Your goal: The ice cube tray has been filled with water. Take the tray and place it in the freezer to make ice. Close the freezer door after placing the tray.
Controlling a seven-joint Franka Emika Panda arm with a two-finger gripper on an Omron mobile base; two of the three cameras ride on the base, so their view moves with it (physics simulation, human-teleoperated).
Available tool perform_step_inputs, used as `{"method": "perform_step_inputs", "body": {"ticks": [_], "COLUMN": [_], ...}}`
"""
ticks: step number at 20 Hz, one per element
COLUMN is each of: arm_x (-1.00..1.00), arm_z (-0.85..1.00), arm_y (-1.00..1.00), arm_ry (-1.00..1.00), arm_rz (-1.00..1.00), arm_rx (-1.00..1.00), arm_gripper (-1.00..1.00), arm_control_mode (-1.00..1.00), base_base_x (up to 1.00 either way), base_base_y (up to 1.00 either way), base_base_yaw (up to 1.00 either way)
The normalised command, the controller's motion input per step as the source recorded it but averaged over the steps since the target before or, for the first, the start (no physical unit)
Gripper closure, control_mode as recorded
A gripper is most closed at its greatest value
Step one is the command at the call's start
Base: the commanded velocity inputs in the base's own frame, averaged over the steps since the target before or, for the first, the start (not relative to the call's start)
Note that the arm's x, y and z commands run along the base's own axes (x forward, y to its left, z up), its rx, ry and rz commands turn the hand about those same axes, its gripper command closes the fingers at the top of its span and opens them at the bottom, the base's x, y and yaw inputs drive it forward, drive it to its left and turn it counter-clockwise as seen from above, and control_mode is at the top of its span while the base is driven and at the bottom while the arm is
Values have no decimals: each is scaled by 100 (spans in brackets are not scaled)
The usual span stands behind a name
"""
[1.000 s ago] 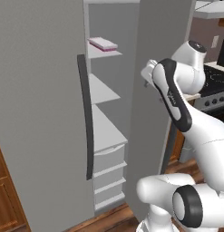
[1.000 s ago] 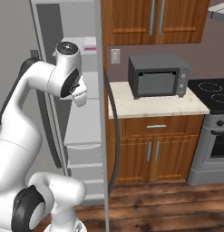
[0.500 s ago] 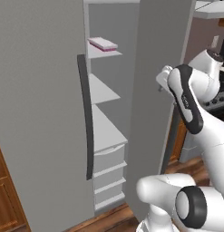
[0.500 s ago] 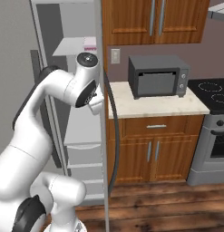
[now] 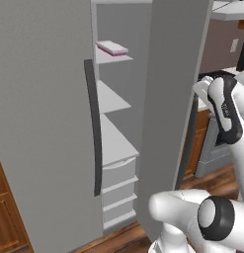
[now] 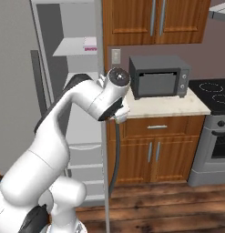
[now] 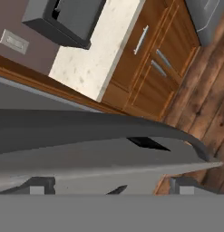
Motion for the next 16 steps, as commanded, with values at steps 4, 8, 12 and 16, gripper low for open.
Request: {"method": "perform_step_inputs", "body": {"ticks": [4, 8, 12, 16], "arm_x": [23, 33, 34, 23], "arm_z": [-2, 0, -1, -8], "arm_y": [-81, -78, -70, -51], "arm_ry": [-6, 0, 0, -8], "arm_rz": [7, 8, 7, 8], "arm_rx": [10, 12, 13, 13], "arm_gripper": [-100, -100, -100, -100], "arm_control_mode": [-100, -100, -100, -100], "base_base_x": [0, 0, 0, 0], "base_base_y": [0, 0, 0, 0], "base_base_yaw": [0, 0, 0, 0]}}
